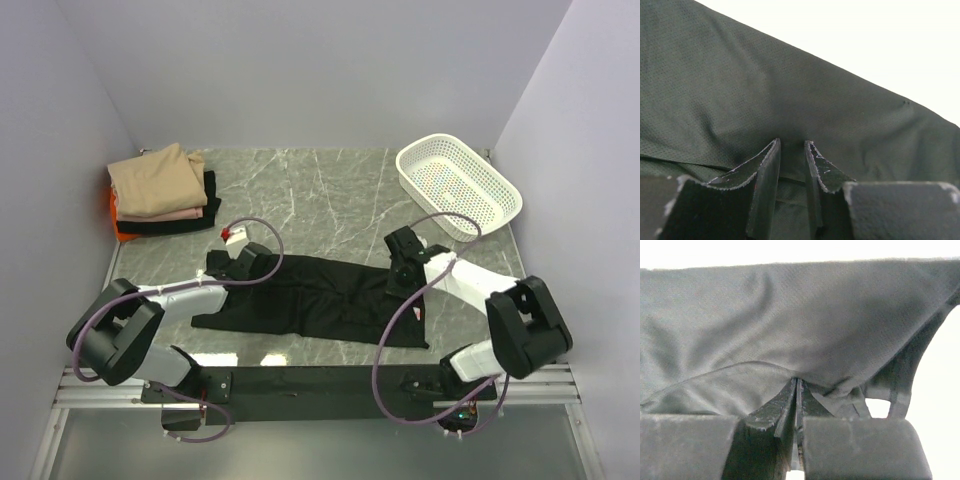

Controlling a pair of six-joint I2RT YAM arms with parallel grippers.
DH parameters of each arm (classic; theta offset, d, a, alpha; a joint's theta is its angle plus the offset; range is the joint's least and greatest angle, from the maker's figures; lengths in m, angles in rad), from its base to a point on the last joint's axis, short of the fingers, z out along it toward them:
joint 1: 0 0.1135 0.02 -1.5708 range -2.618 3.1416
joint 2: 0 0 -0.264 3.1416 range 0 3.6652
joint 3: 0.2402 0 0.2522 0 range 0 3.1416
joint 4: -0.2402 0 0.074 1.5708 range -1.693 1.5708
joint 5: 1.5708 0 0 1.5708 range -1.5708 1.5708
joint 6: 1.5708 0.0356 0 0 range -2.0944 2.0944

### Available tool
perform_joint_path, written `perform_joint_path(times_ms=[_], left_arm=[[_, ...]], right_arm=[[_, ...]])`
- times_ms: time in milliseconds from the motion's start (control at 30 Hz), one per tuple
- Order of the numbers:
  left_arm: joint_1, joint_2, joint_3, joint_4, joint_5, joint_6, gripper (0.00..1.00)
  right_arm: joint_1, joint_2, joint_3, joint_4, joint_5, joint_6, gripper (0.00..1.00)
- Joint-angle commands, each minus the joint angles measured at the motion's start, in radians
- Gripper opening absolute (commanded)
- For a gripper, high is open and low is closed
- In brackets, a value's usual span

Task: Fold and stack the t-shirts
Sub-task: Fold the tshirt

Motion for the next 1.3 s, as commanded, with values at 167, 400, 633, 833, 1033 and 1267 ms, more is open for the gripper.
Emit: perform_joint_path(times_ms=[167, 400, 633, 833, 1033, 1267], left_arm=[[-0.004, -0.028, -0.052, -0.045, -0.010, -0.050, 0.32], [-0.010, -0.137, -0.133, -0.050, 0.059, -0.116, 0.32], [-0.039, -0.260, -0.208, -0.079, 0.091, -0.212, 0.32], [-0.090, -0.364, -0.251, -0.075, 0.160, -0.277, 0.32], [-0.168, -0.401, -0.251, -0.041, 0.228, -0.268, 0.31], [-0.213, -0.595, -0.165, -0.206, 0.151, -0.245, 0.32]], right_arm=[[-0.033, 0.226, 0.153, 0.067, 0.012, -0.075, 0.08], [-0.067, 0.392, 0.369, 0.019, 0.021, -0.126, 0.08], [-0.099, 0.634, 0.687, -0.065, -0.010, -0.183, 0.05], [-0.113, 0.792, 0.981, -0.146, -0.042, -0.212, 0.05], [-0.113, 0.932, 1.291, -0.211, -0.130, -0.265, 0.05], [-0.113, 0.777, 1.274, -0.107, -0.133, -0.290, 0.09]])
